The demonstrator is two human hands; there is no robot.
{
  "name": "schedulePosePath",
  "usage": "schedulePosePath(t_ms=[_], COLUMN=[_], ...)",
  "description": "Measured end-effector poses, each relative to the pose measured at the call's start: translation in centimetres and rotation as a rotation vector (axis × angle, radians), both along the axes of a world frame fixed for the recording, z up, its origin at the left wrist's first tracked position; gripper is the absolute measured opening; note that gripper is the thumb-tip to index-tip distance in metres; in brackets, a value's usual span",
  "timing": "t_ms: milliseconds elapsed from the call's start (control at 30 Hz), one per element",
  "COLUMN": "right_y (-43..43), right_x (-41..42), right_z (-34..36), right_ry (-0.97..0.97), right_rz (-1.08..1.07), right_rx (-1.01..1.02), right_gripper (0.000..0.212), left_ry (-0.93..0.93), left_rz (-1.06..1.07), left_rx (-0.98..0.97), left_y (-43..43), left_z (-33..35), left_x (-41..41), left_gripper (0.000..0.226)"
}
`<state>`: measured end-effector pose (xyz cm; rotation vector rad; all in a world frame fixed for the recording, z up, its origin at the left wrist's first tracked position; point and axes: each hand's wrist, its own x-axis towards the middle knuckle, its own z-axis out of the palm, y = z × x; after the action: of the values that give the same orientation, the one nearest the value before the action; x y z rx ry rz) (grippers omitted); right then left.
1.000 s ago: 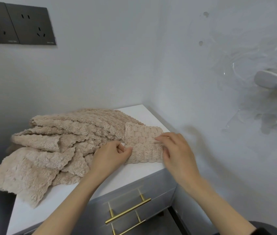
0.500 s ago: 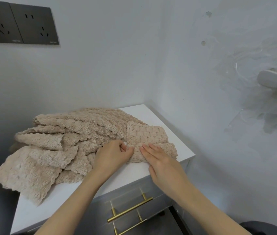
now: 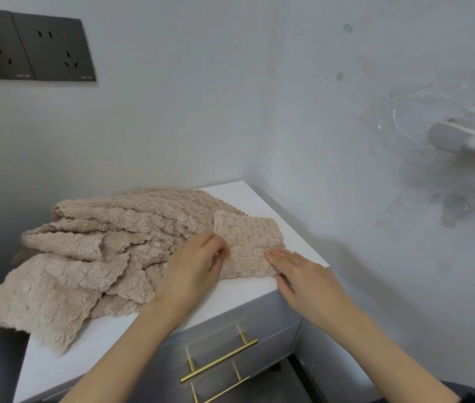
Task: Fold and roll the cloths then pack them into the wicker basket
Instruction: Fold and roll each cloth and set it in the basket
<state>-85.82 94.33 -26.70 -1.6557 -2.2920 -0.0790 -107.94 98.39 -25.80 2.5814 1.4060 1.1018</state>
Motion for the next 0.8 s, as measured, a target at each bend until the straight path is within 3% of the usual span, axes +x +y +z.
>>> schedulePosePath(t_ms=[133, 300, 433, 667, 800], right_y=[0.0, 0.5, 1.0, 1.6, 1.8], right_x=[0.3, 0.4, 0.8, 1.4, 2.0], right_z=[0.2, 0.0, -0.1, 1.6, 2.0], right_ry=[0.016, 0.085, 0.211, 0.571, 0.746], right_rz=[0.015, 0.009, 0.019, -0.025, -0.081], right_rx=[0.005, -0.002, -0.059, -0.216, -0.326], right_gripper=[0.056, 0.053, 0.045, 0.025, 0.009], left_ry=[0.095, 0.151, 0.064, -0.125, -0.156], left_rz=[-0.102, -0.15, -0.112, -0.093, -0.11], left_rx=[0.006, -0.151, -0.19, -0.438, -0.524], left_y=[-0.3, 0.0, 0.5, 1.4, 1.4], left_z=[0.1, -0.3, -0.7, -0.3, 0.2], left_x=[-0.4, -1.3, -1.5, -1.8, -1.8], left_gripper=[0.012, 0.041, 0.035, 0.012, 0.038])
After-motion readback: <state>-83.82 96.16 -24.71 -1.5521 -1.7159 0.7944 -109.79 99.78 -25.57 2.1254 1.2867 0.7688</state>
